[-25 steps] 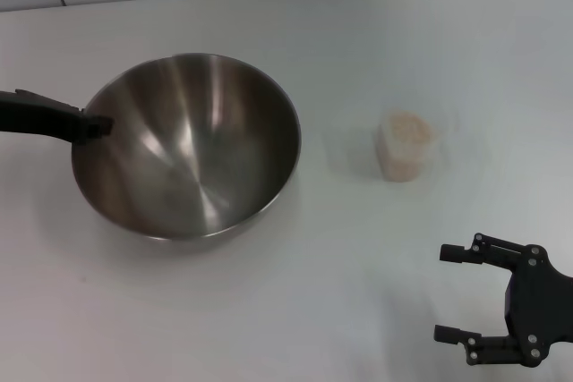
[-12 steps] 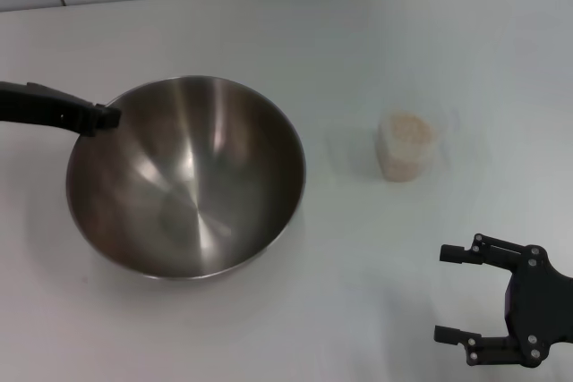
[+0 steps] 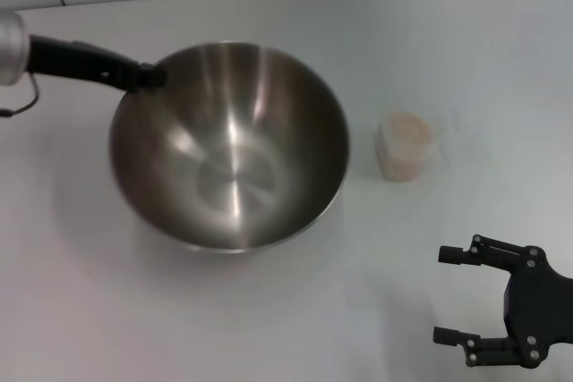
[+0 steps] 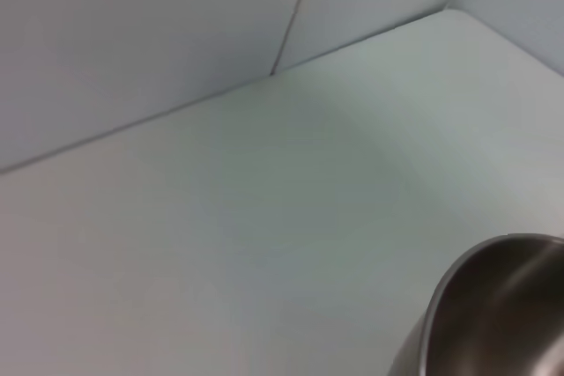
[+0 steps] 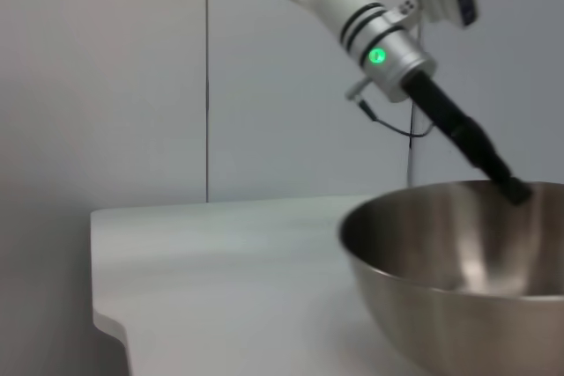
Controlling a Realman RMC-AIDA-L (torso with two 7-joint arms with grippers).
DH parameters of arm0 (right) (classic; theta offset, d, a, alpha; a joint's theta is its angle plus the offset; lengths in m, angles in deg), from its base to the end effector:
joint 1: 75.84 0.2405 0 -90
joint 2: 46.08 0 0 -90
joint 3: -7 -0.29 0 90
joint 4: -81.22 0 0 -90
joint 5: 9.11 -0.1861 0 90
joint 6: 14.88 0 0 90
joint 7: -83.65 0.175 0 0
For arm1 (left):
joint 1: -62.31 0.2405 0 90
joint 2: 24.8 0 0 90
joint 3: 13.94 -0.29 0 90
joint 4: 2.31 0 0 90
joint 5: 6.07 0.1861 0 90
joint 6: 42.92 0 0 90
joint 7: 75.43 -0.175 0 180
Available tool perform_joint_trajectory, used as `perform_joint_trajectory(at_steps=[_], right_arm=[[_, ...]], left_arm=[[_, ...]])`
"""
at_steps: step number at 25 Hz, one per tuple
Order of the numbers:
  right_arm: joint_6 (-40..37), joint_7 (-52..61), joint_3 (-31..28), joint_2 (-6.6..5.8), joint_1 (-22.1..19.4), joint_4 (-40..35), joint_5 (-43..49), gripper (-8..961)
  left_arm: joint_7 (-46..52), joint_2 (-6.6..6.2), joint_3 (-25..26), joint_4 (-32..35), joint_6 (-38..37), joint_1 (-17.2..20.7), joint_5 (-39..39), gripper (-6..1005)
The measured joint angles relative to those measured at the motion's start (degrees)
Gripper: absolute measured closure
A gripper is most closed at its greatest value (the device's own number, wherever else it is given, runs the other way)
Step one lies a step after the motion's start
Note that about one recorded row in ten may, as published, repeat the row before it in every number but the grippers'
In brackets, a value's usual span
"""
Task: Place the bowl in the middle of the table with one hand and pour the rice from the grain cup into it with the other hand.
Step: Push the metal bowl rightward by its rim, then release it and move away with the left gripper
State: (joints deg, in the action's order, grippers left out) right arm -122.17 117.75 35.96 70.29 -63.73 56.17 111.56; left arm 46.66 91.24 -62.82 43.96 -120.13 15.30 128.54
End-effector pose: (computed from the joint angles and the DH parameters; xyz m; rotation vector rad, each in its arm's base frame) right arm 0.3298 0.1892 -0.0367 -2.6792 0.1422 0.8380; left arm -0.2119 0.4325 -0.0282 -2.6195 -1.0038 -0.1534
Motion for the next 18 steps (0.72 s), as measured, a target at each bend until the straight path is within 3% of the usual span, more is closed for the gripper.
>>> perform_joint_trajectory(at_steps=[7,12,15,17,18], right_arm=[[-0.3,0.0,-0.1,0.0,0.1,0.0,0.0,158],[-0.3,0.0,-0.3,0.0,-0.2,-0.1,0.0,160],[-0.3,0.0,-0.3,0.0,-0.1,-0.1,0.0,161],[-0.3,0.0,-0.2,0.0,0.0,-0.1,0.0,161],[-0.2,0.0,-0.3,0.0,0.0,-0.1,0.0,162]], left_arm=[[-0.1,0.46,-0.4,-5.7,6.8,-4.3,3.5,960],[-0.8,0.64,-0.4,-5.9,7.7,-3.7,3.5,961],[-2.3,1.68,-0.3,-4.7,7.4,-2.8,3.2,962],[-2.3,1.68,-0.3,-4.7,7.4,-2.8,3.2,963],[-2.7,2.41,-0.4,-2.6,7.3,-1.9,3.0,963]])
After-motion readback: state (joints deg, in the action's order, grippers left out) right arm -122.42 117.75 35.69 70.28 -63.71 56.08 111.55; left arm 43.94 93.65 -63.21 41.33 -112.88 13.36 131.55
